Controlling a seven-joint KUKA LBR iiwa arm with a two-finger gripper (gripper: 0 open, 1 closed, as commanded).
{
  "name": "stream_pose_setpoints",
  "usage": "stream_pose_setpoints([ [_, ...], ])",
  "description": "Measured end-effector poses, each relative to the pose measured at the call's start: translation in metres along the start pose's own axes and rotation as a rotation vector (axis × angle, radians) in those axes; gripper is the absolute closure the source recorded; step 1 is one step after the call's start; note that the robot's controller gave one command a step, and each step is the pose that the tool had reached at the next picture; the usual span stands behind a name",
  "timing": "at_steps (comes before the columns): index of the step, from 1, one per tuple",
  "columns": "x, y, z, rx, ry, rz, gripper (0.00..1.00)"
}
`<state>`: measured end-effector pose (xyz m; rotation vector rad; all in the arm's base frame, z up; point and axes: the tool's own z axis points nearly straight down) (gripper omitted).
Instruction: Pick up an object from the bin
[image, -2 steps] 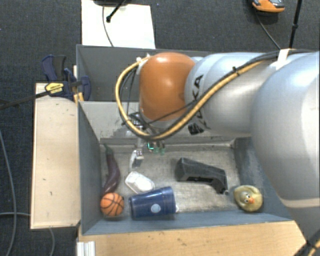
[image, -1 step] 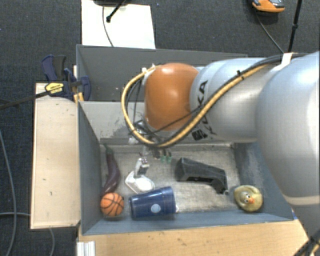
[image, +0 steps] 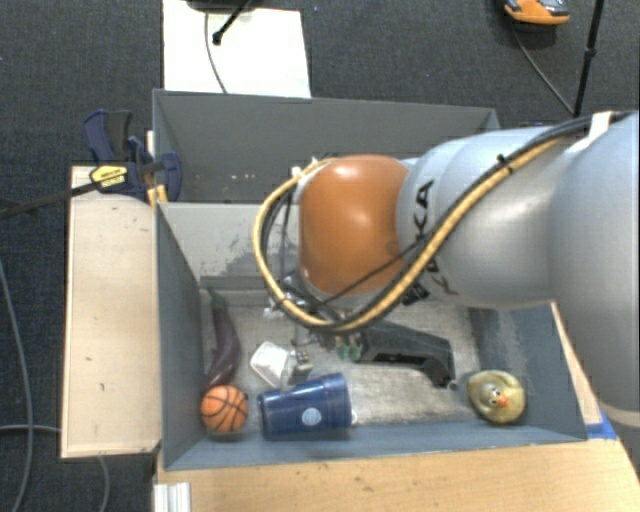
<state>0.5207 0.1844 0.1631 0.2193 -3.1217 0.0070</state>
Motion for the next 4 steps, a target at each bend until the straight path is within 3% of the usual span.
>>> stream_pose_setpoints([
  [1, 0.02, -0.012, -0.025, -0.008, -0.024, -0.032, 0.0],
  [2, 0.022, -0.02, 0.084, -0.004, -0.005, -0.184, 1.0],
  [3, 0.022, -0.02, 0.084, -0.004, -0.005, -0.183, 1.0],
  [4, 0.024, -0.04, 0.077, -0.009, -0.014, -0.109, 1.0],
])
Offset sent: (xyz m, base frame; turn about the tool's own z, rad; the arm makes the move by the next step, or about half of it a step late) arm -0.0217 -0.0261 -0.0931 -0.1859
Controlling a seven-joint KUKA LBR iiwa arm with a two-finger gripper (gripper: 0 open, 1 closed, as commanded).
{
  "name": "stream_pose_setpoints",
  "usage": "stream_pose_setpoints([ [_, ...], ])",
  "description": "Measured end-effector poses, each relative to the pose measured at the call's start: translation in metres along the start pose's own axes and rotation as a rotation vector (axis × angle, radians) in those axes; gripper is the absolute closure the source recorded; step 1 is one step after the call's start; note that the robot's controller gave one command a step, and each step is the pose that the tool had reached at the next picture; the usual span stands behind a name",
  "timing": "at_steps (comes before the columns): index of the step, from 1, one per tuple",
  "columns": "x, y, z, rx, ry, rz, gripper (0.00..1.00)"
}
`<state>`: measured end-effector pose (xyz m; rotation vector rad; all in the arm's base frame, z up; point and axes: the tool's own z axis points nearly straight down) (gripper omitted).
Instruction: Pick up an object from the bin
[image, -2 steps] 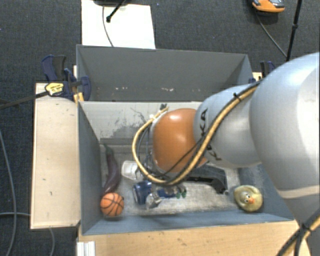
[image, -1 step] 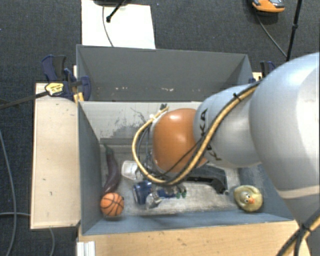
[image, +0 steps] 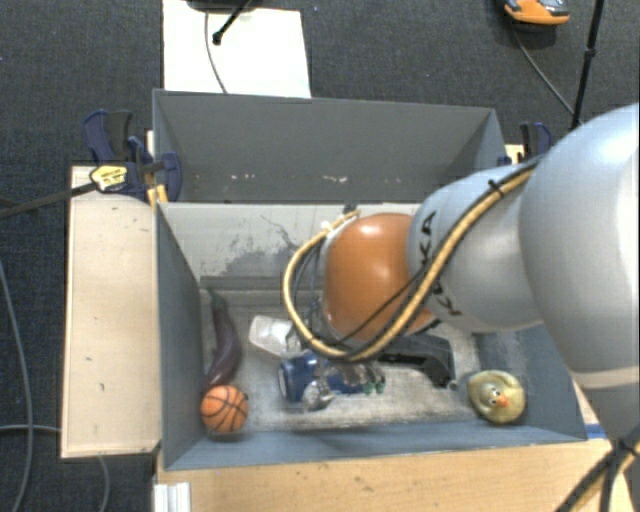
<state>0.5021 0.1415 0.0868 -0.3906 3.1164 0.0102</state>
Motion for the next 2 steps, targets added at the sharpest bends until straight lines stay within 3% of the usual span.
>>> stream_pose_setpoints([
  [1, -0.007, -0.018, -0.017, 0.008, 0.001, 0.055, 1.0],
  [2, -0.001, -0.008, -0.004, 0.005, -0.004, -0.012, 1.0],
])
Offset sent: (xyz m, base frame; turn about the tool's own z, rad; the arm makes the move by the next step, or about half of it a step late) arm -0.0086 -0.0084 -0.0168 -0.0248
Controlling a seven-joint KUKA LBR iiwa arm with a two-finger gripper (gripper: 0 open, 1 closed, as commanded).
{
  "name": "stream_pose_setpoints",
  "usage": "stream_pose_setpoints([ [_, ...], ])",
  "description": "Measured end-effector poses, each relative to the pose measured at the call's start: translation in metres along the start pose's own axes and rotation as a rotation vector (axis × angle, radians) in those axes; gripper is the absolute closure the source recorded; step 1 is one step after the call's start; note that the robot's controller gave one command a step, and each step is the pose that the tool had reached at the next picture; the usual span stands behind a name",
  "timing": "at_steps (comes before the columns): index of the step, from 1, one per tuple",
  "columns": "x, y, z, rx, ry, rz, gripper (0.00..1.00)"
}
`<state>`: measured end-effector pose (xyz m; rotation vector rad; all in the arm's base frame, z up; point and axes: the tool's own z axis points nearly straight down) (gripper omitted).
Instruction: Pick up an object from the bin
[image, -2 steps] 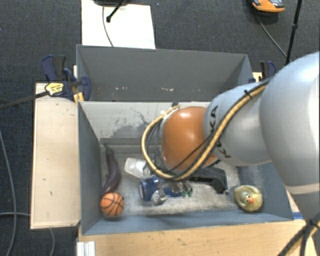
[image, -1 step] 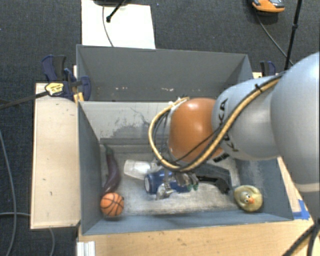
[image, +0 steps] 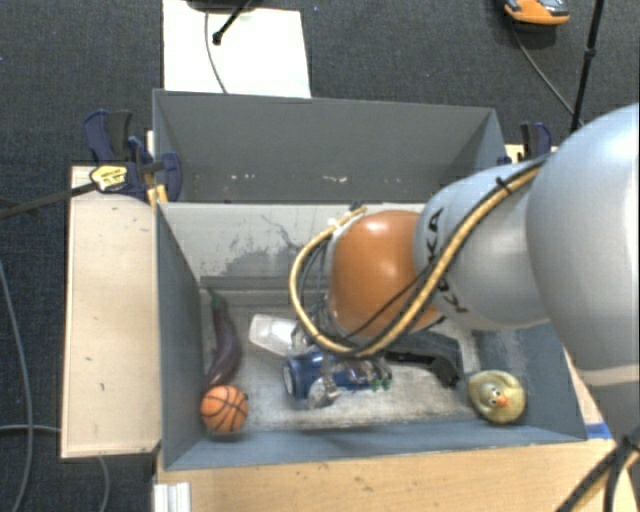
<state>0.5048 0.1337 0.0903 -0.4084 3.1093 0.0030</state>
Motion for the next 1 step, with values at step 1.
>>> stream_pose_setpoints([
  [1, 0.0047, 0.0009, 0.0077, 0.001, 0.006, 0.068, 1.0],
])
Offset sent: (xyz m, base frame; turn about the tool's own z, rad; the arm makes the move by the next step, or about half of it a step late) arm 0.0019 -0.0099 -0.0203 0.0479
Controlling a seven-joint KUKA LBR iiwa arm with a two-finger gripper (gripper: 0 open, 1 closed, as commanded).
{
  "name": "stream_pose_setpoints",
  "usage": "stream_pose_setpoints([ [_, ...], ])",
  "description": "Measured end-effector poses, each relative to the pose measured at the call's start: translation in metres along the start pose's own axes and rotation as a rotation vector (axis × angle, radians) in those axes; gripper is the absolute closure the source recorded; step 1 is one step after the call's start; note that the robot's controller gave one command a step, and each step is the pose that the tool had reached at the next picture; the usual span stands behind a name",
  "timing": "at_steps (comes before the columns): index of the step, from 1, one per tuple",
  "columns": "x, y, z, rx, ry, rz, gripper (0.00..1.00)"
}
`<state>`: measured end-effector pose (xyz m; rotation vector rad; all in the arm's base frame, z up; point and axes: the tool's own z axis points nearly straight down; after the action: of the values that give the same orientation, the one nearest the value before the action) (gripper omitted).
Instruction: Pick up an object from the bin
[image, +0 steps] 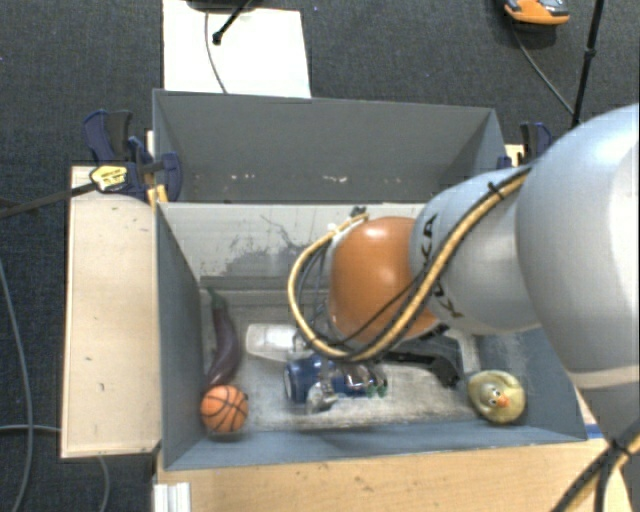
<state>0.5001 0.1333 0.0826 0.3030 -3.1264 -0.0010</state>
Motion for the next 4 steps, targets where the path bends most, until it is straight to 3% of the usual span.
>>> stream_pose_setpoints([
  [1, -0.004, -0.003, 0.002, -0.007, 0.009, -0.017, 1.0],
  [2, 0.007, -0.005, -0.013, -0.001, -0.001, 0.021, 1.0],
  [3, 0.001, -0.011, -0.015, 0.0, -0.005, 0.051, 1.0],
  [4, 0.004, -0.015, -0.039, 0.0, 0.001, 0.057, 1.0],
])
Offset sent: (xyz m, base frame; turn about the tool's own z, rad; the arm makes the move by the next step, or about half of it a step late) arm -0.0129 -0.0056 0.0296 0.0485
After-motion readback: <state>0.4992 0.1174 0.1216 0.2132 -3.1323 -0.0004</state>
